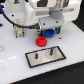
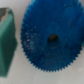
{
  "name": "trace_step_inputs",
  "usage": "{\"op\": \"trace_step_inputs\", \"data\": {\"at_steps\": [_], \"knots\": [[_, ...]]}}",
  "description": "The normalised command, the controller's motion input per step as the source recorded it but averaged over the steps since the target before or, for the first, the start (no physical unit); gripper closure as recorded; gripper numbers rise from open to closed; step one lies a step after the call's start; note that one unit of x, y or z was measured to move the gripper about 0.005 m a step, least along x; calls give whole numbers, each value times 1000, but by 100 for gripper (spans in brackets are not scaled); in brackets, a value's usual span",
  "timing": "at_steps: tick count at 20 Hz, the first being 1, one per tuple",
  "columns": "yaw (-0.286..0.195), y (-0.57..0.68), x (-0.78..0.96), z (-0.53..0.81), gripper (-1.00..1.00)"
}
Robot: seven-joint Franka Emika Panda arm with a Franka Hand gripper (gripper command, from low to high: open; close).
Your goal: Insert the blue gear onto the right peg, followed by the red gear
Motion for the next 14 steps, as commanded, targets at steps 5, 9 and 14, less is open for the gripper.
{"op": "trace_step_inputs", "data": {"at_steps": [5, 9, 14], "knots": [[0, -18, -46, 48, 100], [0, -4, 124, 492, 100], [0, 2, 330, 561, 100]]}}
